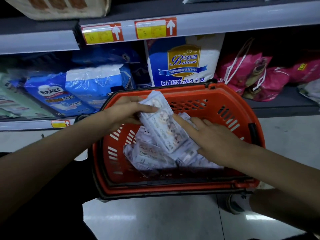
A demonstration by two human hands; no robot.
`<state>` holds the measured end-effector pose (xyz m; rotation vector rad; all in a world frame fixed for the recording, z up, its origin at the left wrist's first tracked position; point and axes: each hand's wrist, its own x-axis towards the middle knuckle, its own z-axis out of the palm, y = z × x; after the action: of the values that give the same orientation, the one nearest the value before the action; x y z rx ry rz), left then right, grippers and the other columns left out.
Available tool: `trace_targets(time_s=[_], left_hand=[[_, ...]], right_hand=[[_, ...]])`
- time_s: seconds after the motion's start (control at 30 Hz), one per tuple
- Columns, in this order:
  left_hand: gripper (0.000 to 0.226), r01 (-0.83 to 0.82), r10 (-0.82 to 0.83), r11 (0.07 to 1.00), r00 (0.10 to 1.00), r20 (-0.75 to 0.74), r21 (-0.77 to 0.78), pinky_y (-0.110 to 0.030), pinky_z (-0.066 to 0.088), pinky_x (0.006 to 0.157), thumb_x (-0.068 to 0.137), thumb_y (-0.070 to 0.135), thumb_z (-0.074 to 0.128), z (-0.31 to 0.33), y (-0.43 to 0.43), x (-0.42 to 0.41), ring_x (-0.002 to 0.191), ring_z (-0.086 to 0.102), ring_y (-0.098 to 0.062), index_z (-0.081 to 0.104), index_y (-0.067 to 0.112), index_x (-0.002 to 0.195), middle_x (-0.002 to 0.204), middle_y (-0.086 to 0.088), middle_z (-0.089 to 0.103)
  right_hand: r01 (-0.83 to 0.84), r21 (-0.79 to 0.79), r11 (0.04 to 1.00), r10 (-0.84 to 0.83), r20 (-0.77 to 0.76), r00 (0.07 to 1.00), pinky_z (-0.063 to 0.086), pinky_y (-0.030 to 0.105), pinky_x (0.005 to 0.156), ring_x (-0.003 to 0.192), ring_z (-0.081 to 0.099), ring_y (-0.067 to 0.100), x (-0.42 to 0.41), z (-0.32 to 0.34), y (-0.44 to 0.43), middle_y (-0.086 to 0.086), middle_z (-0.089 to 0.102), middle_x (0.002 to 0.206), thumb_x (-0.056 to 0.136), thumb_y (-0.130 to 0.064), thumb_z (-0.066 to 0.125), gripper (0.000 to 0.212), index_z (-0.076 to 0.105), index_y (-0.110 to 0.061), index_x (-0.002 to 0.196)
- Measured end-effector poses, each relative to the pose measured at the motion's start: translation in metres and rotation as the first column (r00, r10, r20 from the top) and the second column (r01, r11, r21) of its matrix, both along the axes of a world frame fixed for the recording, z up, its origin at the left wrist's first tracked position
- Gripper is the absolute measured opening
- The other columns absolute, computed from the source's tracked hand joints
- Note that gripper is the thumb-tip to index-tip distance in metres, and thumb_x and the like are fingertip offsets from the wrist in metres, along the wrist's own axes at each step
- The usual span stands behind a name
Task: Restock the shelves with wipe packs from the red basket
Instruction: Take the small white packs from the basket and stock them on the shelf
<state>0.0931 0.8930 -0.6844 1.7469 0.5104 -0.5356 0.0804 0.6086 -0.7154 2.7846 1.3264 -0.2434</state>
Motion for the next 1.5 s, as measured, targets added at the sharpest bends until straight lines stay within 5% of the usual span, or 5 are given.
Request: trace_targets(time_s=[0.33, 0.63, 0.93, 1.27, 1.5], left_hand=[[0.029, -0.377, 0.344, 0.88, 0.925, -0.159, -0.29, -0.038, 0.062, 0.087, 0.088, 0.029, 0.078, 0.01, -0.006, -0.021, 0.106, 0.076, -0.026, 0.074, 0.013, 0.111, 0.116, -0.012, 0.078], [0.034, -0.417, 0.349, 0.84, 0.905, -0.243, -0.346, -0.027, 0.059, 0.055, 0.089, 0.034, 0.074, 0.013, 0.0, -0.038, 0.076, 0.075, -0.026, 0.072, 0.009, 0.113, 0.094, -0.013, 0.075], [0.073, -0.35, 0.339, 0.849, 0.935, -0.101, -0.396, -0.03, 0.052, 0.062, 0.091, 0.08, 0.044, 0.021, 0.013, -0.036, 0.063, 0.066, -0.023, 0.067, 0.014, 0.116, 0.066, -0.005, 0.054], [0.045, -0.222, 0.288, 0.939, 0.924, 0.251, -0.262, -0.03, 0.053, 0.065, 0.099, 0.055, 0.056, 0.031, 0.002, -0.029, 0.07, 0.065, -0.021, 0.051, 0.011, 0.101, 0.07, -0.006, 0.05], [0.052, -0.202, 0.288, 0.93, 0.92, 0.266, -0.307, -0.029, 0.057, 0.066, 0.09, 0.055, 0.065, 0.035, -0.003, -0.029, 0.075, 0.068, -0.022, 0.052, 0.009, 0.111, 0.077, -0.009, 0.063]], right_hand=[[0.063, 0.44, 0.896, -0.113, 0.09, 0.989, 0.045, 0.051, 0.104, 0.127, 0.042, 0.027, 0.016, 0.016, -0.001, 0.017, 0.055, 0.144, 0.07, -0.012, 0.092, 0.087, 0.054, -0.021, 0.147], [0.285, 0.701, 0.654, -0.066, -0.323, 0.944, 0.039, 0.013, 0.107, 0.131, 0.05, -0.01, 0.017, 0.034, 0.003, -0.023, 0.06, 0.138, 0.078, -0.008, 0.085, 0.063, 0.065, -0.032, 0.132], [0.69, 0.602, 0.402, 0.047, -0.766, 0.641, 0.059, 0.021, 0.081, 0.098, 0.074, 0.01, 0.006, 0.065, 0.017, -0.008, 0.077, 0.108, 0.081, -0.013, 0.078, 0.043, 0.069, -0.025, 0.121], [0.985, -0.086, 0.151, 0.424, -0.894, -0.143, 0.064, 0.043, 0.072, 0.101, 0.076, 0.033, 0.027, 0.064, 0.019, 0.01, 0.076, 0.117, 0.051, -0.026, 0.096, 0.065, 0.077, -0.023, 0.114], [0.984, 0.048, 0.172, 0.418, -0.908, -0.029, 0.063, 0.036, 0.077, 0.108, 0.074, 0.026, 0.015, 0.073, 0.021, 0.005, 0.075, 0.121, 0.081, -0.029, 0.069, 0.043, 0.069, -0.026, 0.124]])
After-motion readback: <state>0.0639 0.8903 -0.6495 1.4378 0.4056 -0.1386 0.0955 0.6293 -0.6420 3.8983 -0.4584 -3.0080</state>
